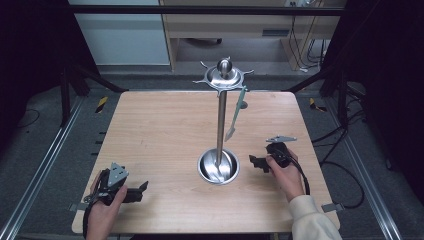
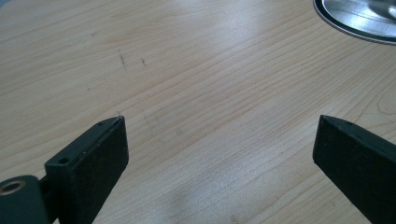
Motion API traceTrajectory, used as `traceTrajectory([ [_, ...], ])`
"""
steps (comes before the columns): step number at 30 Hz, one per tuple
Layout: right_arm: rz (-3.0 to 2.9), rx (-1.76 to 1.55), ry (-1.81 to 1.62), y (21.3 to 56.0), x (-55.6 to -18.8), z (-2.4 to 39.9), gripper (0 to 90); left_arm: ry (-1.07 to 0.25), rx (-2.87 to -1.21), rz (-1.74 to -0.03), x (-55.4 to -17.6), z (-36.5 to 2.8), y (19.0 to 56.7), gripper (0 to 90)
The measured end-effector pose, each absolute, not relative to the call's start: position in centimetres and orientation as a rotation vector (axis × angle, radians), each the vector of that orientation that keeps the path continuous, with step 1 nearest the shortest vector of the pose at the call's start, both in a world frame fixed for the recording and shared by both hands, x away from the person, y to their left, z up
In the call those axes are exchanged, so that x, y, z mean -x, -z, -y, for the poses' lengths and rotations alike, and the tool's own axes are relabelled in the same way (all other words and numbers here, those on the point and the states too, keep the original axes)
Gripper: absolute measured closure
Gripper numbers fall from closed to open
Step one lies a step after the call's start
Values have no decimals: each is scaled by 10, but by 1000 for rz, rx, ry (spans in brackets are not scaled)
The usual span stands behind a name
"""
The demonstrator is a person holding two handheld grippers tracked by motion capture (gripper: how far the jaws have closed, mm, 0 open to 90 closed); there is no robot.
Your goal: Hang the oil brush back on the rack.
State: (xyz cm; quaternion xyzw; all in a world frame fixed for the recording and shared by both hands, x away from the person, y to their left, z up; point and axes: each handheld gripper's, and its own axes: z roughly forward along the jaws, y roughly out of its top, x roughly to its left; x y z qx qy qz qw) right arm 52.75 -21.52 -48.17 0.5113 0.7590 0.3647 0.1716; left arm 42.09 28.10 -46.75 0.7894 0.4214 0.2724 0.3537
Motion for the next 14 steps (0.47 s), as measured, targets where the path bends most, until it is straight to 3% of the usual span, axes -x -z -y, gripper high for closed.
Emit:
traceTrajectory([
  [14, -2124, -1381, -1057, 485, -525, 214, 117, -700, -2041, -1075, -422, -279, 466, 31],
])
